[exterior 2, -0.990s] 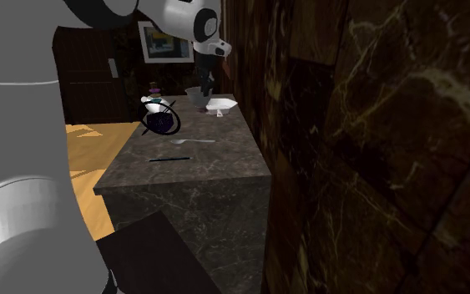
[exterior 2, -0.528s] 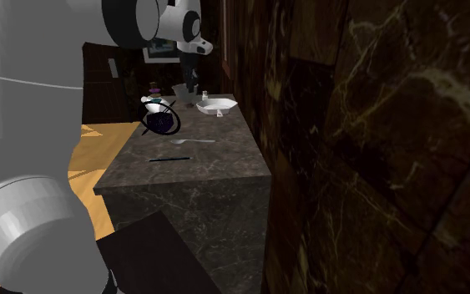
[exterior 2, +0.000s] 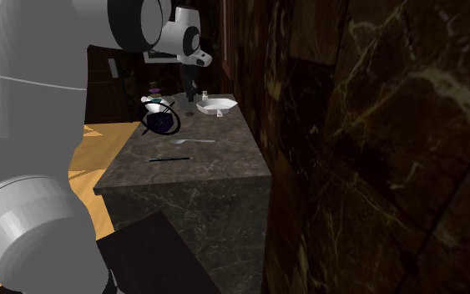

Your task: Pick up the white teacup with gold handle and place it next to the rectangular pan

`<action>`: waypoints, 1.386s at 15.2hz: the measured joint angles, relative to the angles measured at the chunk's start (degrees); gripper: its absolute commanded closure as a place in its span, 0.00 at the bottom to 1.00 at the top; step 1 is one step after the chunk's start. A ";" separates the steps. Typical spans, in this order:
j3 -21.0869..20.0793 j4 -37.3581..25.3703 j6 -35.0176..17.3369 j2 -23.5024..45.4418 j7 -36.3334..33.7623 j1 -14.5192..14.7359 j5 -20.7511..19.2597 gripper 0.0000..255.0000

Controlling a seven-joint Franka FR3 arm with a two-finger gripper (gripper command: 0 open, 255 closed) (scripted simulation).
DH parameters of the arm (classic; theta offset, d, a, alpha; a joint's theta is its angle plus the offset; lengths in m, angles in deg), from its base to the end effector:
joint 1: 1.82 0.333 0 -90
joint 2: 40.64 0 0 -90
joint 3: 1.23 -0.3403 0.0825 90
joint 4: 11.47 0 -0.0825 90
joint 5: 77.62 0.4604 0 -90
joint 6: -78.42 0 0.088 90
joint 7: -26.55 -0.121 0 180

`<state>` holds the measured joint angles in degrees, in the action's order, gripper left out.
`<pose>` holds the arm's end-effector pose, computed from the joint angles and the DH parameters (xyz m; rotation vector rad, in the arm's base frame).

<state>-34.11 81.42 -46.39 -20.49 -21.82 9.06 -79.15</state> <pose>0.5773 0.4886 0.4569 -2.8364 0.1717 -0.0945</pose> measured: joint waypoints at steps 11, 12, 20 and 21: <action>0.80 5.18 -7.44 2.59 0.19 0.26 -1.25 1.00; 0.91 5.59 -8.18 2.95 0.09 0.40 -1.46 1.00; 1.92 7.93 -13.18 5.41 -0.26 0.98 -2.90 1.00; 2.05 8.15 -13.86 5.57 -0.31 1.00 -3.05 1.00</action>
<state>-32.06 89.57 -60.25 -14.92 -22.13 10.06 -82.20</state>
